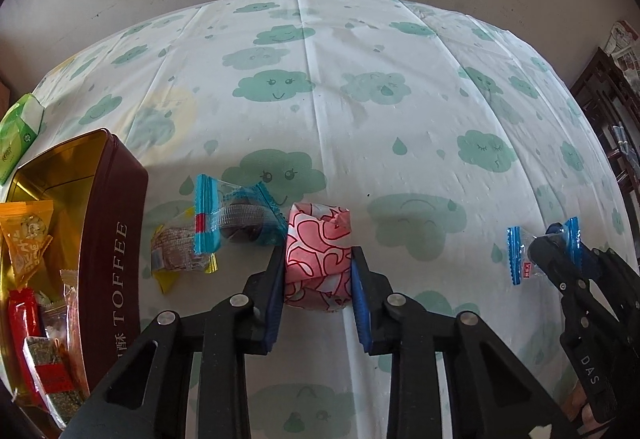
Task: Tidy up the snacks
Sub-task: 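Move the left gripper onto the pink patterned block and grasp it, then carry the pink block over the tin with the left gripper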
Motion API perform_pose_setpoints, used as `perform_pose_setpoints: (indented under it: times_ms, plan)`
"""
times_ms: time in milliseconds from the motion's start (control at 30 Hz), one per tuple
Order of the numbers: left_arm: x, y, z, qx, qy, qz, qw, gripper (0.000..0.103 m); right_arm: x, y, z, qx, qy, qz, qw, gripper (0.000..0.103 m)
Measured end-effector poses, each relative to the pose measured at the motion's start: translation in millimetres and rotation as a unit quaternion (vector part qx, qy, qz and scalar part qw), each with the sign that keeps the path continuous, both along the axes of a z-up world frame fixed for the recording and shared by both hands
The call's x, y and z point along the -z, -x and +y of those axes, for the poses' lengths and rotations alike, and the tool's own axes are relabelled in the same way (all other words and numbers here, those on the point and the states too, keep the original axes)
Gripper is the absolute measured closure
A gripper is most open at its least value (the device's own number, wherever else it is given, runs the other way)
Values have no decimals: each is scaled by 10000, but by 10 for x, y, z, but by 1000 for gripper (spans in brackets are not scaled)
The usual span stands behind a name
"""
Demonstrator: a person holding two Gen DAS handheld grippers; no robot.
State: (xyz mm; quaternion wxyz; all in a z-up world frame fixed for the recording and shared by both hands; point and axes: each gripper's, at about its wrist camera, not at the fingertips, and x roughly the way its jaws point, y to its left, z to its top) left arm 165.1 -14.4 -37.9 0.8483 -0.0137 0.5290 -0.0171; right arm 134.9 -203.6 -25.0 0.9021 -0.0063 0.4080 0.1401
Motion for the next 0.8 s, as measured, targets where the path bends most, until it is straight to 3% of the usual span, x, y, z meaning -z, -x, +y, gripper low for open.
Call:
perform_pose_setpoints:
  times_ms: [467,800]
  plan:
    - [-316,348,42,136,197,-220,9995,77,39,-25,-23,44,4,64,10000,76]
    - [-712,552,510,-185,80,-615,9979,77,40,-26,-7,63,41,73,9999,76]
